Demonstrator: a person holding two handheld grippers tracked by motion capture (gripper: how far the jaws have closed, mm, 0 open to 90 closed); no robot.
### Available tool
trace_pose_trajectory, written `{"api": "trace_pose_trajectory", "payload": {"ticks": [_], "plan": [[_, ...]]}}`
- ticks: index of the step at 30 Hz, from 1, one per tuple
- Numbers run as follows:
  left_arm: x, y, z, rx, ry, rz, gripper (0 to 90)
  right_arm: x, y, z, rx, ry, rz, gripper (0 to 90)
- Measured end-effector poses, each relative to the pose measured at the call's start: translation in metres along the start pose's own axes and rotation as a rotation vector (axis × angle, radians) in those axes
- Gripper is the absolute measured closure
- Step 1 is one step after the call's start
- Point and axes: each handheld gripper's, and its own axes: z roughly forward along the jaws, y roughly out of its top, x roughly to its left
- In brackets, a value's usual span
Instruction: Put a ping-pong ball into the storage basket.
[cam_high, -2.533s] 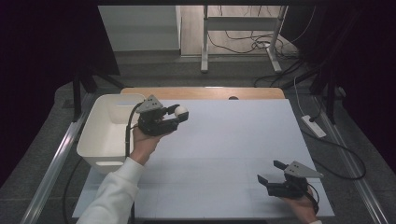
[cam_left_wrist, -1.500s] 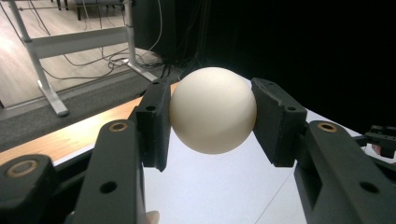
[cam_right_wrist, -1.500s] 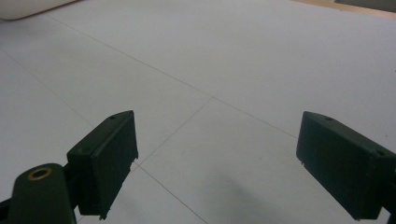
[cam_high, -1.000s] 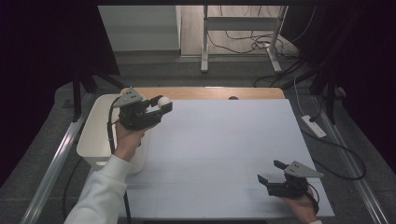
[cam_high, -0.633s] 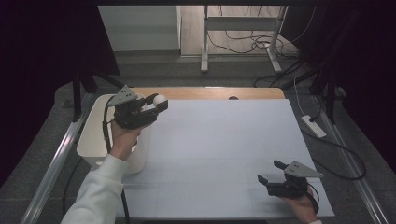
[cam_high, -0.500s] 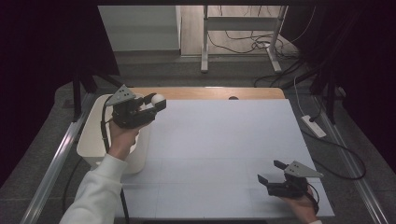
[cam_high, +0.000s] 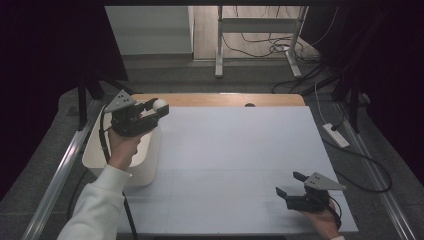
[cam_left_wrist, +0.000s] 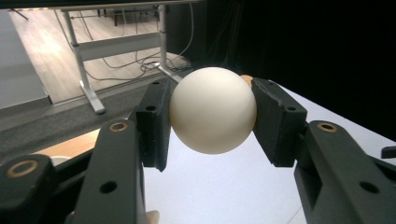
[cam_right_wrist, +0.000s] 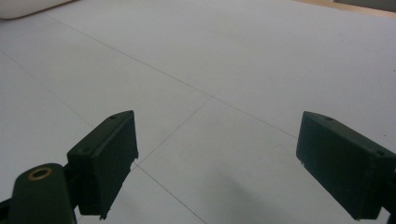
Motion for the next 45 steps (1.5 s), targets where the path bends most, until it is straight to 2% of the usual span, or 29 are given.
{"api": "trace_pose_trajectory", "payload": {"ticks": [10, 27, 38, 45], "plan": [[0.016, -0.007, -0.004, 0.015, 0.049, -0.029, 50.9, 0.000, 0.000, 0.000, 0.000, 0.000, 0.001, 12.5], [0.037, -0.015, -0.015, 0.040, 0.126, -0.052, 50.8, 0.000, 0.000, 0.000, -0.002, -0.002, 0.004, 12.5], [0.048, -0.020, -0.020, 0.074, 0.168, -0.059, 50.8, 0.000, 0.000, 0.000, -0.006, 0.001, 0.004, 12.6], [0.053, -0.024, -0.014, 0.113, 0.183, -0.067, 50.8, 0.000, 0.000, 0.000, -0.005, 0.000, 0.004, 12.5]]}}
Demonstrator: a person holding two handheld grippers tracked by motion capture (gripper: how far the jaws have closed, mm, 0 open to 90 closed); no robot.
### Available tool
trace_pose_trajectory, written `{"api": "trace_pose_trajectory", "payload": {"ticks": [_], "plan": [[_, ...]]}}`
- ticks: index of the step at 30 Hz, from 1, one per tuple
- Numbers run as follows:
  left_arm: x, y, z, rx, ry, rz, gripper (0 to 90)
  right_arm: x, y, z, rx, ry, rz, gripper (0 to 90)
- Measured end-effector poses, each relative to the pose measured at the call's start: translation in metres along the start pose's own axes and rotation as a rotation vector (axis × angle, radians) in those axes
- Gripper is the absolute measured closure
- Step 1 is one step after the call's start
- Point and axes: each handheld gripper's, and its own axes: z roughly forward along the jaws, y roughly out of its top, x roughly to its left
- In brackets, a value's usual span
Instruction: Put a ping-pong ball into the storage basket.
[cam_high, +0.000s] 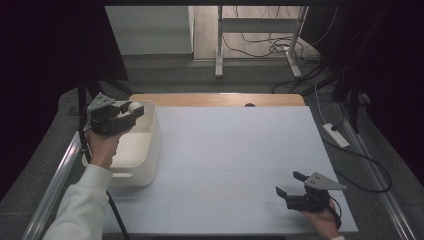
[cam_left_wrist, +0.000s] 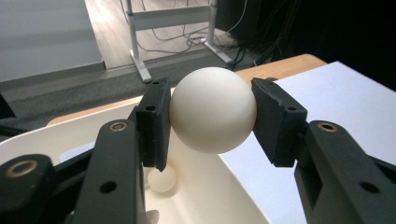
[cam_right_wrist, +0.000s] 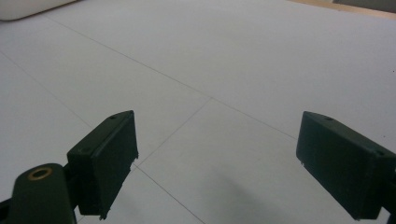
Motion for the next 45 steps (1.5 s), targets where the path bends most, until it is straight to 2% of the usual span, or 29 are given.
{"api": "trace_pose_trajectory", "payload": {"ticks": [15, 20, 24, 34, 45], "plan": [[0.012, -0.007, 0.017, 0.100, 0.014, -0.036, 50.7, 0.000, 0.000, 0.000, 0.000, -0.006, 0.000, 12.6], [0.016, -0.010, 0.023, 0.165, 0.011, -0.047, 50.6, 0.000, 0.000, 0.000, 0.000, -0.004, 0.001, 12.6], [0.017, -0.012, 0.026, 0.190, 0.008, -0.053, 50.6, 0.000, 0.000, 0.000, 0.000, -0.005, 0.001, 12.6], [0.021, -0.017, 0.034, 0.272, 0.019, -0.042, 50.5, 0.000, 0.000, 0.000, 0.002, -0.004, -0.001, 12.6], [0.020, -0.017, 0.032, 0.265, 0.023, -0.041, 50.0, 0.000, 0.000, 0.000, 0.003, -0.004, 0.000, 12.6]]}}
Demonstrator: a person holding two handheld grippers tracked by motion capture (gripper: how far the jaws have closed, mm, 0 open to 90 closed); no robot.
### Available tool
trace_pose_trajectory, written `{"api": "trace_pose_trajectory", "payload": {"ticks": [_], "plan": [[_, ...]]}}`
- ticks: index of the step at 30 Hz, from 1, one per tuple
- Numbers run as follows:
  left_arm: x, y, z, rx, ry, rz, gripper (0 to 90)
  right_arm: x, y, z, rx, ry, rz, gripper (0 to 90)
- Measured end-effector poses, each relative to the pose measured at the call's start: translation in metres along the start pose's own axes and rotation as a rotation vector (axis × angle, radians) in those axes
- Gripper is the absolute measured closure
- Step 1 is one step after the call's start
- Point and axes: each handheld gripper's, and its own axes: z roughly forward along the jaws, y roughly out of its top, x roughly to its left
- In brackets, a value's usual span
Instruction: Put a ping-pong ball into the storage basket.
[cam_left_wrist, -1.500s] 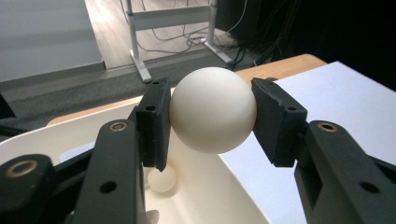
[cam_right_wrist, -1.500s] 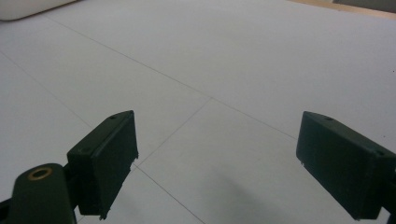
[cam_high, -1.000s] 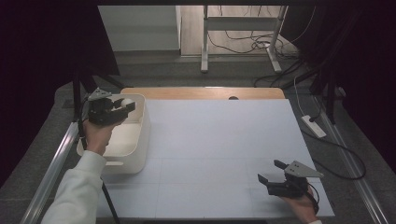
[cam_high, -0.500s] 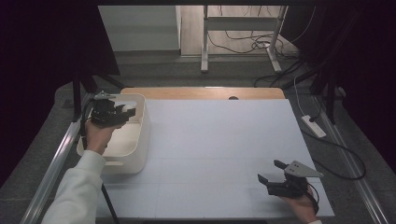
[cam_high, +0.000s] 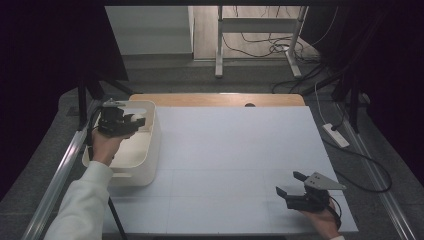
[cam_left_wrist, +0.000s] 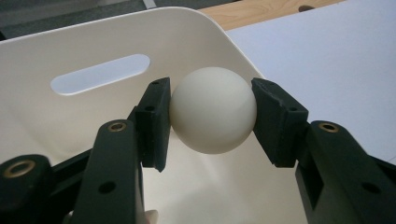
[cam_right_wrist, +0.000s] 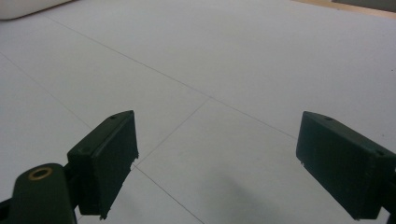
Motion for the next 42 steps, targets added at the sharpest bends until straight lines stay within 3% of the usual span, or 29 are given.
{"api": "trace_pose_trajectory", "payload": {"ticks": [2, 5, 6, 7, 9, 24, 28, 42], "plan": [[0.000, 0.000, -0.001, -0.007, 0.004, -0.003, 44.2, 0.000, 0.000, 0.000, 0.000, 0.000, -0.001, 12.6], [0.000, 0.001, -0.009, -0.078, -0.002, -0.033, 29.7, 0.000, 0.000, 0.000, 0.000, 0.000, -0.001, 12.6], [0.000, 0.001, -0.009, -0.078, -0.002, -0.033, 26.5, 0.000, 0.000, 0.000, 0.000, 0.000, 0.001, 12.6], [-0.002, 0.002, -0.013, -0.107, -0.020, -0.044, 24.0, 0.000, 0.000, 0.000, 0.000, 0.000, 0.001, 12.6], [-0.003, 0.002, -0.015, -0.118, -0.030, -0.043, 21.6, 0.000, 0.000, 0.000, 0.000, 0.000, 0.000, 12.7], [-0.030, 0.003, -0.030, -0.204, -0.217, 0.021, 18.1, -0.002, 0.000, 0.002, -0.002, 0.001, 0.013, 12.6], [-0.038, 0.001, -0.033, -0.224, -0.249, 0.027, 17.1, -0.002, -0.001, 0.002, 0.001, 0.003, 0.015, 12.6], [-0.062, -0.008, -0.036, -0.222, -0.325, 0.064, 13.6, -0.003, 0.000, 0.002, -0.002, 0.004, 0.011, 12.7]]}}
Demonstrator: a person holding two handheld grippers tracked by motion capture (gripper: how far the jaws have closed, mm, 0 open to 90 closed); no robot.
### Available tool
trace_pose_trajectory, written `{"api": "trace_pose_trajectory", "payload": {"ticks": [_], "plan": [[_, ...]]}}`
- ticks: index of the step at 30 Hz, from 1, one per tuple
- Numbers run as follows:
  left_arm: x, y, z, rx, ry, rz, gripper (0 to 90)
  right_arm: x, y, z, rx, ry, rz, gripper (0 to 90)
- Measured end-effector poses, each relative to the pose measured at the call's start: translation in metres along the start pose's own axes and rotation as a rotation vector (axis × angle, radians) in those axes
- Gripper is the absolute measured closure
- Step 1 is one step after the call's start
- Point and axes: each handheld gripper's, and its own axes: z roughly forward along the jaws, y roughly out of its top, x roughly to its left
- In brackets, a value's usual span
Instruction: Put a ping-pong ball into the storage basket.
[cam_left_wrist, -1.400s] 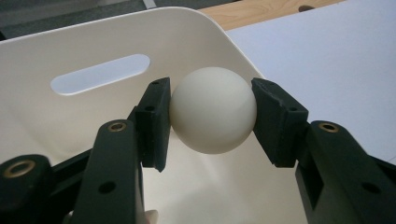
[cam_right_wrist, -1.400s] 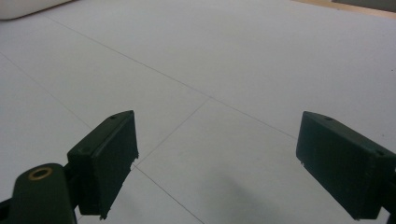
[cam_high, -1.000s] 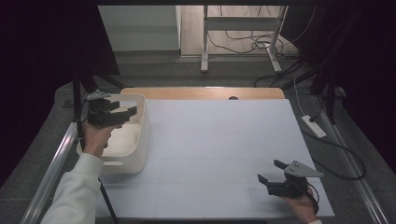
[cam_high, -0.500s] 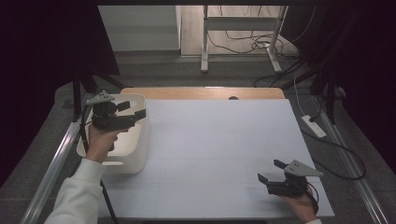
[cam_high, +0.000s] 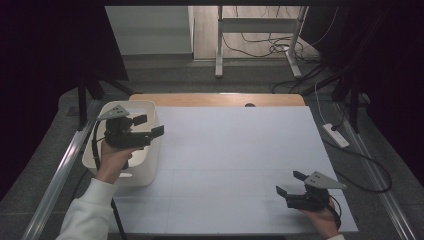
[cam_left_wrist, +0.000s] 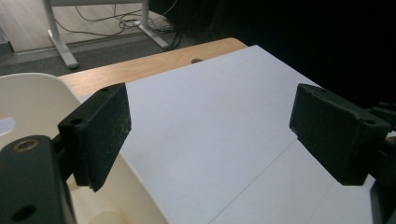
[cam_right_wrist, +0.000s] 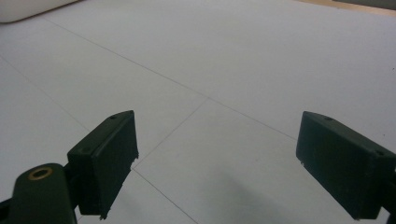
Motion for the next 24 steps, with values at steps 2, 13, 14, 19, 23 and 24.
{"api": "trace_pose_trajectory", "payload": {"ticks": [2, 13, 14, 19, 23, 24], "plan": [[-0.004, 0.000, 0.000, 0.002, -0.015, 0.005, 13.4, 0.000, 0.000, 0.000, 0.001, -0.001, -0.002, 12.7], [-0.037, -0.008, 0.002, -0.023, -0.096, 0.050, 13.4, 0.001, 0.000, 0.000, 0.002, -0.001, -0.009, 12.7], [-0.041, -0.009, 0.003, -0.019, -0.096, 0.060, 13.4, 0.001, 0.000, 0.000, 0.005, -0.001, -0.009, 12.7], [-0.058, -0.015, 0.010, -0.001, -0.114, 0.098, 13.9, 0.001, 0.001, -0.001, 0.002, -0.005, -0.012, 12.7], [-0.068, -0.020, 0.015, 0.004, -0.136, 0.115, 14.0, 0.001, 0.001, -0.001, 0.003, -0.006, -0.013, 12.7], [-0.070, -0.020, 0.015, 0.002, -0.141, 0.115, 14.1, 0.001, 0.001, 0.000, 0.003, -0.006, -0.014, 12.7]]}}
